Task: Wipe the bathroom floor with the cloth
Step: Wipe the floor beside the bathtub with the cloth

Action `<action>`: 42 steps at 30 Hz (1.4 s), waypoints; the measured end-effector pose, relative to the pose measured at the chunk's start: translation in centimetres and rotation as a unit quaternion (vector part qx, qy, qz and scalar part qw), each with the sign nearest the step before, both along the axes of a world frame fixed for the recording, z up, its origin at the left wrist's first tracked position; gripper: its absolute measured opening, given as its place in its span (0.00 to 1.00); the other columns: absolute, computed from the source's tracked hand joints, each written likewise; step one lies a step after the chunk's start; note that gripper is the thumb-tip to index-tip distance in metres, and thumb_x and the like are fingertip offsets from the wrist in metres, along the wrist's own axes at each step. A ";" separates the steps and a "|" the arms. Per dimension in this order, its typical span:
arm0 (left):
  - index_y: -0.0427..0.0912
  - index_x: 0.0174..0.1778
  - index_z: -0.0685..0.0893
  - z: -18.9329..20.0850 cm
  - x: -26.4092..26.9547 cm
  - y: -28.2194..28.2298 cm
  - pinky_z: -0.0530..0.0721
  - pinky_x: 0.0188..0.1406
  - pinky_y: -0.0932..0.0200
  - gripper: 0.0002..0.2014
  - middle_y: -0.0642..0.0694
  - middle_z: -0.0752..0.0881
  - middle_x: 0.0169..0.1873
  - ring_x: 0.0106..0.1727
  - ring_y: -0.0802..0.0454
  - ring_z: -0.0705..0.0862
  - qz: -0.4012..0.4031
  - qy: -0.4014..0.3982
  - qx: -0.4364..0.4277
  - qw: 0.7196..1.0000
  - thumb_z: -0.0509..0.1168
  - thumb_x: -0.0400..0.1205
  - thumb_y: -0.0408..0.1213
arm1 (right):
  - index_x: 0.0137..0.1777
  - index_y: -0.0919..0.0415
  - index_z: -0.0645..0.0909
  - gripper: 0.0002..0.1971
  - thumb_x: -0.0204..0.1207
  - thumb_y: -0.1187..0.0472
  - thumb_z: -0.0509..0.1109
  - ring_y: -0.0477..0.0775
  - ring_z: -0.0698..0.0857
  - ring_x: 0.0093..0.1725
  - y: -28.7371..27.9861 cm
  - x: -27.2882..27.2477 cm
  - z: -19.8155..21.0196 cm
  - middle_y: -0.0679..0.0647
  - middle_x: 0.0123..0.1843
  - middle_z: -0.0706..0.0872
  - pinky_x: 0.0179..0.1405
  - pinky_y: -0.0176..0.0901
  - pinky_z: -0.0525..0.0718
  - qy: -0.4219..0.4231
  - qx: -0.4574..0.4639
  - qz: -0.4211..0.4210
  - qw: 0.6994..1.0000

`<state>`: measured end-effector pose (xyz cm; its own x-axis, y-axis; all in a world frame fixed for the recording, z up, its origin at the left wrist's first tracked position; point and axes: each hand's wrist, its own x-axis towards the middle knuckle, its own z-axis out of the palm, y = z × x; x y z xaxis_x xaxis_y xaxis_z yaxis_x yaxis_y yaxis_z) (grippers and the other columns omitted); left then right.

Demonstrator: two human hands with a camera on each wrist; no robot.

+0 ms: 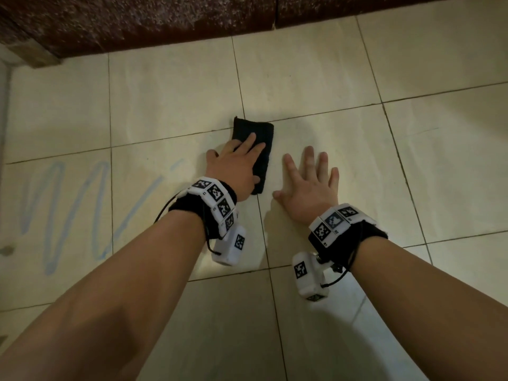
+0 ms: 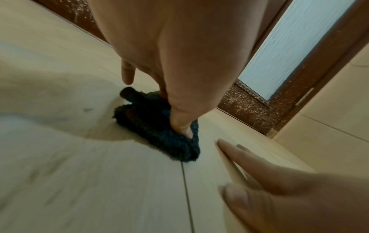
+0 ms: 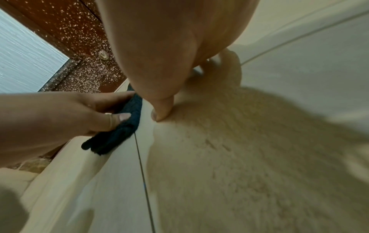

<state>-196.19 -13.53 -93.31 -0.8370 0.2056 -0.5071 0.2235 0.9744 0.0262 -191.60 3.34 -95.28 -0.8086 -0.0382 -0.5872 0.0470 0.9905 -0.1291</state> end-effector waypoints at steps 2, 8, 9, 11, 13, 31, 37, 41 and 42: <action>0.60 0.86 0.44 -0.1 -1.7 -0.1 0.59 0.77 0.32 0.36 0.58 0.41 0.86 0.85 0.50 0.49 0.027 0.004 -0.006 1.000 0.58 0.86 0.54 | 0.84 0.39 0.28 0.41 0.82 0.33 0.52 0.66 0.24 0.83 0.0 -0.1 0.0 0.56 0.84 0.21 0.81 0.69 0.31 -0.004 0.002 0.002 1.000; 0.58 0.86 0.45 0.9 -4.1 0.6 0.58 0.77 0.28 0.36 0.56 0.42 0.86 0.85 0.48 0.49 0.104 -0.004 -0.015 0.995 0.58 0.87 0.52 | 0.84 0.38 0.28 0.41 0.82 0.33 0.52 0.65 0.23 0.82 -0.2 -0.2 0.1 0.54 0.83 0.19 0.80 0.69 0.29 -0.017 -0.005 -0.009 1.000; 0.58 0.86 0.45 0.8 -3.7 0.6 0.58 0.76 0.28 0.35 0.56 0.41 0.86 0.85 0.48 0.48 0.112 -0.004 -0.011 0.994 0.57 0.87 0.51 | 0.84 0.38 0.28 0.41 0.82 0.33 0.52 0.64 0.22 0.82 -0.3 -0.2 0.2 0.54 0.83 0.19 0.80 0.69 0.29 -0.017 -0.007 -0.010 1.000; 0.59 0.86 0.44 0.5 -2.9 0.5 0.58 0.76 0.27 0.35 0.56 0.41 0.86 0.85 0.48 0.48 0.125 -0.005 -0.008 0.992 0.57 0.87 0.51 | 0.84 0.38 0.29 0.41 0.82 0.33 0.52 0.64 0.22 0.82 -0.1 -0.2 0.2 0.54 0.83 0.19 0.80 0.69 0.29 -0.017 -0.007 -0.008 1.000; 0.59 0.86 0.44 0.6 -2.0 0.1 0.58 0.75 0.27 0.35 0.55 0.41 0.86 0.85 0.48 0.48 0.134 -0.013 -0.004 0.991 0.58 0.87 0.50 | 0.84 0.38 0.29 0.41 0.82 0.33 0.53 0.64 0.23 0.82 -0.1 -0.1 0.3 0.54 0.83 0.20 0.80 0.69 0.29 -0.016 -0.011 -0.012 1.000; 0.61 0.85 0.51 1.7 14.3 -4.9 0.66 0.69 0.36 0.39 0.54 0.48 0.86 0.82 0.45 0.55 0.139 -0.003 -0.025 0.990 0.66 0.83 0.50 | 0.85 0.40 0.45 0.42 0.78 0.40 0.67 0.68 0.38 0.86 -1.3 1.8 2.8 0.56 0.88 0.36 0.78 0.81 0.52 -0.007 0.006 -0.011 1.000; 0.61 0.85 0.52 2.3 17.2 -6.2 0.66 0.71 0.32 0.39 0.54 0.48 0.86 0.83 0.43 0.54 0.147 -0.022 -0.013 0.989 0.68 0.82 0.51 | 0.82 0.46 0.55 0.47 0.68 0.40 0.78 0.77 0.46 0.83 -2.0 2.5 3.2 0.63 0.86 0.45 0.75 0.78 0.66 -0.012 0.030 0.015 0.999; 0.62 0.84 0.53 2.4 18.1 -7.9 0.66 0.70 0.32 0.41 0.55 0.49 0.86 0.84 0.45 0.55 0.162 -0.020 -0.016 0.987 0.70 0.79 0.52 | 0.83 0.48 0.52 0.51 0.66 0.39 0.79 0.79 0.46 0.83 -2.9 2.6 3.3 0.64 0.87 0.44 0.75 0.78 0.65 -0.023 0.066 0.012 0.997; 0.62 0.84 0.53 2.4 18.2 -8.5 0.66 0.70 0.33 0.41 0.55 0.49 0.86 0.84 0.45 0.55 0.162 -0.018 -0.018 0.986 0.70 0.79 0.52 | 0.82 0.48 0.52 0.51 0.66 0.39 0.79 0.79 0.47 0.83 -3.0 2.6 3.3 0.64 0.87 0.43 0.75 0.78 0.64 -0.022 0.071 0.011 0.997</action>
